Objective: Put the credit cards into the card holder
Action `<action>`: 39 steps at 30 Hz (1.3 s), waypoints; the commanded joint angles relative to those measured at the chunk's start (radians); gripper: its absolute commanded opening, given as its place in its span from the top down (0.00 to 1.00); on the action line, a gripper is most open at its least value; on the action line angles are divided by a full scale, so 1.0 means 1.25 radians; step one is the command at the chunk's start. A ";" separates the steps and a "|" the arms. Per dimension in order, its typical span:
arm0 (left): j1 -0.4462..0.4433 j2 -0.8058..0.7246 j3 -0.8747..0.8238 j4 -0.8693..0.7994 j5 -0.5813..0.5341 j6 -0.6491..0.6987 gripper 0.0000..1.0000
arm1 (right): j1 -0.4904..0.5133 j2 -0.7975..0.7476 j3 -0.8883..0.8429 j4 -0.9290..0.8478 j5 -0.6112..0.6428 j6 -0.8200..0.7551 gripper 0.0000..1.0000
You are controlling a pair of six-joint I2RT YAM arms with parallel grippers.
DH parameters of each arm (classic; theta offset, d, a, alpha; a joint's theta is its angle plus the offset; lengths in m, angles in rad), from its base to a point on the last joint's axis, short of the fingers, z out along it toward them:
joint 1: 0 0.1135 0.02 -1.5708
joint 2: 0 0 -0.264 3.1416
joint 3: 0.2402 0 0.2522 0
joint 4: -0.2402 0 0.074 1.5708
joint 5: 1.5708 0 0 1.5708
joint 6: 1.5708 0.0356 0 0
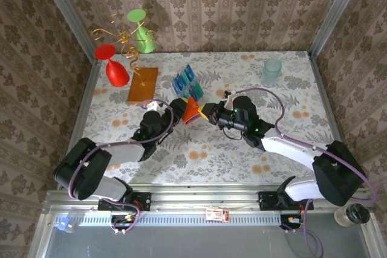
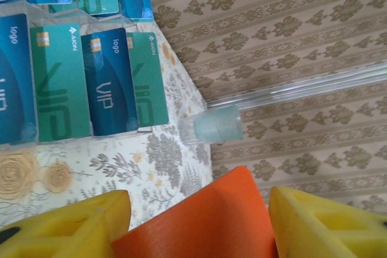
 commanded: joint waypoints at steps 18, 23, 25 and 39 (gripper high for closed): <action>0.017 0.014 -0.031 0.132 0.024 0.010 0.94 | 0.000 -0.002 -0.025 -0.099 0.048 -0.064 0.78; 0.047 -0.014 -0.015 0.023 0.133 0.107 1.00 | -0.021 -0.046 -0.005 -0.331 0.107 -0.256 0.57; 0.056 -0.030 -0.002 -0.052 0.183 0.164 1.00 | -0.020 -0.057 0.029 -0.426 0.140 -0.359 0.51; 0.061 -0.012 0.022 -0.073 0.274 0.164 1.00 | 0.084 0.075 0.271 -0.613 0.234 -0.590 0.37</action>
